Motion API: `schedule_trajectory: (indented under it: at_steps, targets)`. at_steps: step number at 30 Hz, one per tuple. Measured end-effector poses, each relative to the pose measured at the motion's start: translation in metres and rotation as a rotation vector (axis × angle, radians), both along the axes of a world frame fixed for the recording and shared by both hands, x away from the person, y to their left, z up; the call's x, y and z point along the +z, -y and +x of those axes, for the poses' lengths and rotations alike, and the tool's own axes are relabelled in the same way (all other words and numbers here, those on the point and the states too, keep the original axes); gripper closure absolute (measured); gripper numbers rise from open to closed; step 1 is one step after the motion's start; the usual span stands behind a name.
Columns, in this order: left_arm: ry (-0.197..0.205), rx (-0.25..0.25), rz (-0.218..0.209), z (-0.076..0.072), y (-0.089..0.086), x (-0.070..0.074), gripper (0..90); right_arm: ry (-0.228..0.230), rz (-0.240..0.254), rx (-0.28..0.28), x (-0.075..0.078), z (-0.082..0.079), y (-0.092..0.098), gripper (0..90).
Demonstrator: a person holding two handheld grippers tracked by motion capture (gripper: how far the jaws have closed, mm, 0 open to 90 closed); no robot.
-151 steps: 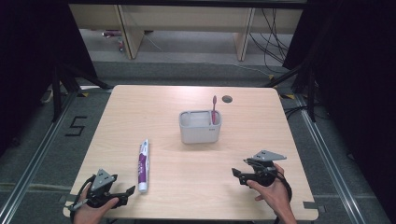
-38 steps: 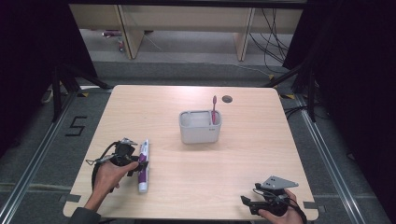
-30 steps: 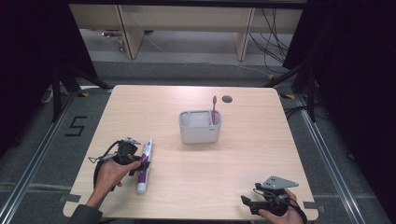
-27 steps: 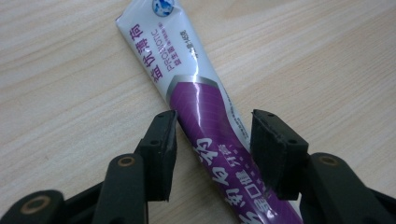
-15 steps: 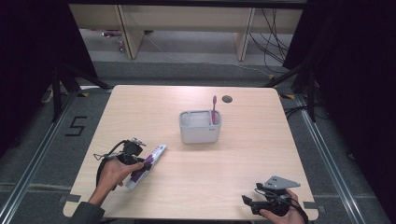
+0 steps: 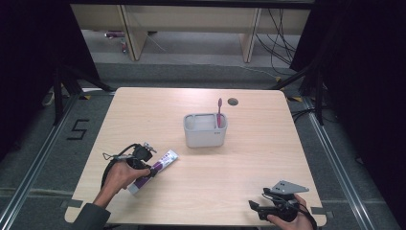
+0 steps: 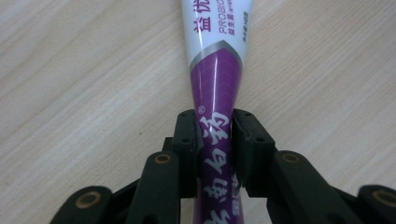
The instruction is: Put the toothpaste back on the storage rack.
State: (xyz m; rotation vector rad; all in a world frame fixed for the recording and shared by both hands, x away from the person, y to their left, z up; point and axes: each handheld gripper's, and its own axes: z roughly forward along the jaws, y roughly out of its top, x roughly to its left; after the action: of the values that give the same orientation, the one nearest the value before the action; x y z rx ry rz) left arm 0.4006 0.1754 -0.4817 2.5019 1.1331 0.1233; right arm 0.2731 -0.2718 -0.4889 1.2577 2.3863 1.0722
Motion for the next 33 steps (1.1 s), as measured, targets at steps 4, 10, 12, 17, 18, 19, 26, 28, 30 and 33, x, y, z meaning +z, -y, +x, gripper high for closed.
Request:
schedule_trajectory:
  at_steps: [4,10,12,17,18,19,26,28,30,33]
  targets:
    - [-0.015,-0.01,0.02,0.0,0.002,0.0,72.6,0.001,0.0,0.0,0.0,0.0,0.0,25.5]
    - [-0.043,-0.034,0.061,0.004,0.007,0.002,73.3,-0.03,0.016,-0.005,0.0,-0.001,-0.003,25.5]
    - [-0.048,-0.032,0.062,0.005,0.008,0.002,73.4,-0.028,0.015,-0.004,0.0,-0.001,-0.003,25.5]
    - [-0.071,-0.035,0.065,0.007,0.007,0.002,73.5,-0.028,0.013,-0.002,0.0,-0.001,-0.002,25.5]
    - [-0.076,-0.035,0.068,0.008,0.008,0.002,73.6,-0.028,0.013,-0.001,0.0,-0.001,-0.002,25.5]
    - [-0.082,-0.039,0.079,0.009,0.009,0.003,73.6,-0.028,0.013,-0.001,0.0,-0.001,-0.002,25.5]
    - [-0.109,-0.051,0.114,0.013,0.014,0.003,73.8,-0.011,0.016,0.005,-0.001,0.0,-0.002,25.5]
    - [-0.111,-0.049,0.114,0.013,0.014,0.003,73.8,-0.011,0.017,0.006,-0.001,-0.001,-0.002,25.5]
    - [-0.127,-0.034,0.109,0.012,0.015,0.003,73.8,-0.02,0.018,0.006,-0.001,-0.001,-0.002,25.5]
    - [-0.128,-0.037,0.114,0.012,0.015,0.002,73.9,-0.016,0.015,0.002,-0.001,-0.001,-0.002,25.5]
